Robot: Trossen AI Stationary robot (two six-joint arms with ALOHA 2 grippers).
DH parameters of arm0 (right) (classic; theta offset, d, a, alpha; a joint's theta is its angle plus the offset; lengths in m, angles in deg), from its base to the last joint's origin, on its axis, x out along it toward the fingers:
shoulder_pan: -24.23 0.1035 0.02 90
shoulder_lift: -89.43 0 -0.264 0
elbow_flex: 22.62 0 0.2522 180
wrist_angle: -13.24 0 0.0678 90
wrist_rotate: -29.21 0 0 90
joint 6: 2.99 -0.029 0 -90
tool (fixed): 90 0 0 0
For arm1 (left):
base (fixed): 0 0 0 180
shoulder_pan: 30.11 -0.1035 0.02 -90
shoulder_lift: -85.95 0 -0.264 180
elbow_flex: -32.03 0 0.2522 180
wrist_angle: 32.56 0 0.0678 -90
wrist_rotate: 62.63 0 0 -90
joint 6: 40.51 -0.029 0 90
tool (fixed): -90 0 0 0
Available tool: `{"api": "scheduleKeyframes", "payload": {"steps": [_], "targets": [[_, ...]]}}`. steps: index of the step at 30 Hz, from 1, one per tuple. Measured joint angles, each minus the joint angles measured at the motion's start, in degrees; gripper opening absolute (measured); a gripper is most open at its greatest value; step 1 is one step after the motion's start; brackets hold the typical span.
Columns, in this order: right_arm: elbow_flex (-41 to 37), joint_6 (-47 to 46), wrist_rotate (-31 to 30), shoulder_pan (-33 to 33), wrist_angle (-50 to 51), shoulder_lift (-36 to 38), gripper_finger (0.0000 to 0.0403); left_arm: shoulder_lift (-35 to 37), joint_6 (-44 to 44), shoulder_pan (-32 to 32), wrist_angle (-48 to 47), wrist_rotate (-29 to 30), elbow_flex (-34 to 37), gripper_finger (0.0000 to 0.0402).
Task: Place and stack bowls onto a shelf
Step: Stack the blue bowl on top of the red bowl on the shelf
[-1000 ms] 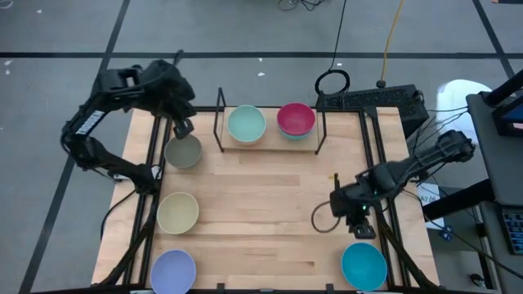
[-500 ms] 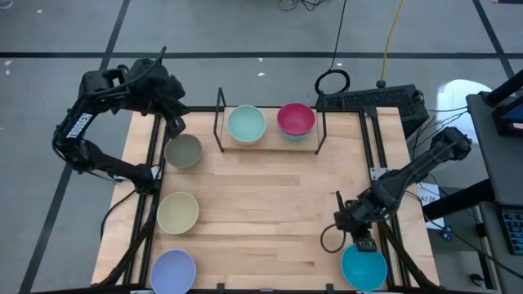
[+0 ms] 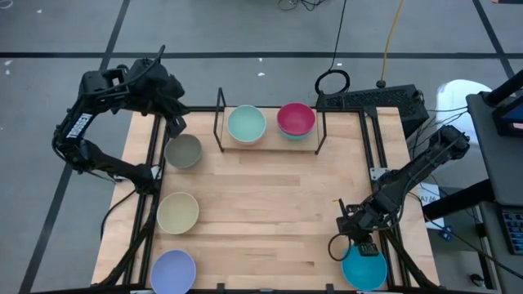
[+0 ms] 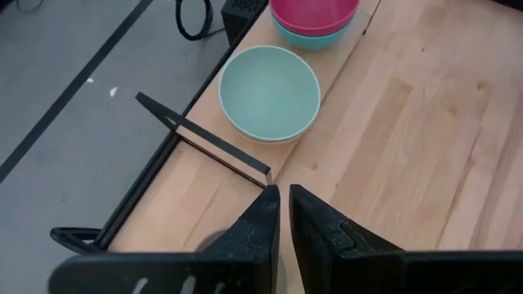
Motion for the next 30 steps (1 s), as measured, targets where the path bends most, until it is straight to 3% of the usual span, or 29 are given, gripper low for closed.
{"api": "scheduleKeyframes", "payload": {"steps": [7, 16, 19, 24, 30], "targets": [[-4.3, -1.0, -1.2, 0.4, -6.4, 0.0, 0.0122, 0.0, 0.2, 0.0, 0.0, 0.0, 0.0, 0.0037], [-12.9, -9.9, -1.2, 0.3, -24.8, 0.0, 0.0117, 0.0, 0.6, 0.0, 0.0, 0.0, 0.0, 0.0037], [-14.1, -11.6, -1.2, 0.3, -25.6, 0.0, 0.0090, 0.0, 0.6, 0.0, 0.0, 0.0, 0.0, 0.0037], [-14.1, -11.2, -1.8, 0.0, -25.3, 0.0, 0.0011, 0.0, 0.6, 0.0, 0.0, 0.0, 0.0, 0.0037], [-14.1, -11.6, -4.2, -1.6, -25.4, 0.0, 0.0004, 0.0, 1.3, 0.0, 0.0, 0.0, 0.0, 0.0037]]}}
